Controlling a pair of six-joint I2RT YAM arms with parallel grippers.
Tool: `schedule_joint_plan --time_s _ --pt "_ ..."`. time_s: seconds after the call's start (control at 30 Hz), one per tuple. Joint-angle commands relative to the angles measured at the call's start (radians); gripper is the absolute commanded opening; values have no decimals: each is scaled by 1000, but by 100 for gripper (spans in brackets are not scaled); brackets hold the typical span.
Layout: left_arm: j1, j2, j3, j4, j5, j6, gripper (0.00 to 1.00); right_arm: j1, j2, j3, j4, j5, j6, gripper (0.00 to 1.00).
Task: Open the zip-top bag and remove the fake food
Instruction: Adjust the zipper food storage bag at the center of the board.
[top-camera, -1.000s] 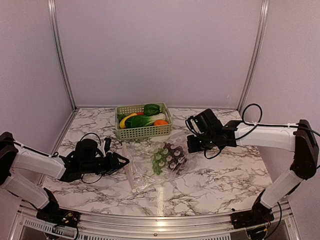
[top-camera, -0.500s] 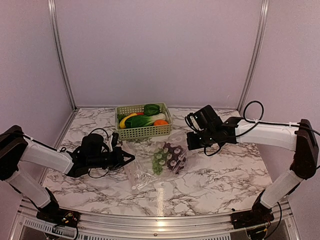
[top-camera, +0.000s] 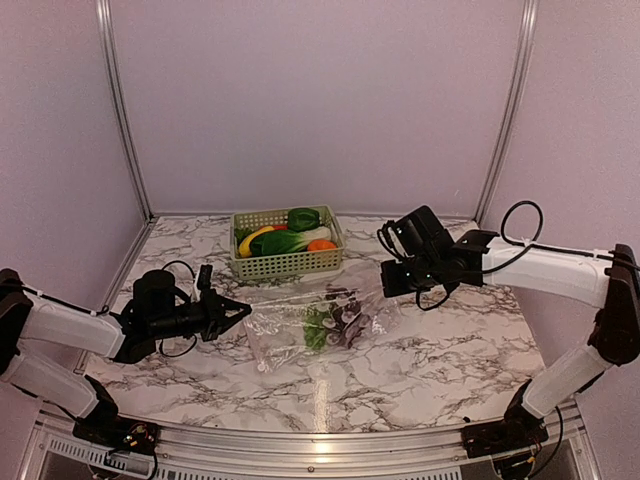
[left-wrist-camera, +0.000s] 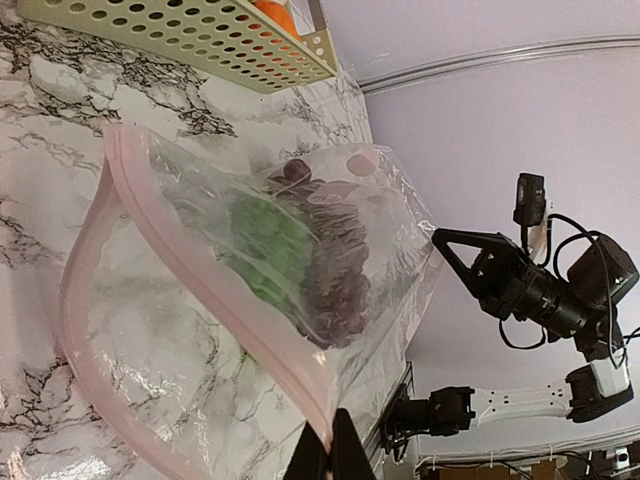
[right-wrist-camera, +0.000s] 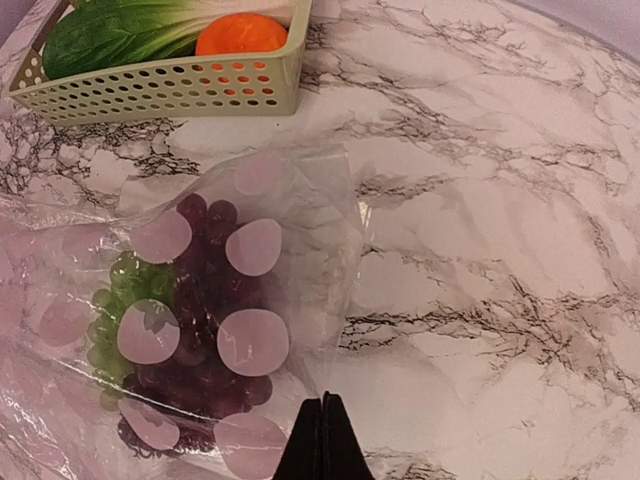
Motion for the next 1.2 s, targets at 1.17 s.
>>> schedule_joint_plan --time_s 1.17 --pt "-25 -75 31 -215 -49 153 37 19 1 -140 3 56 55 0"
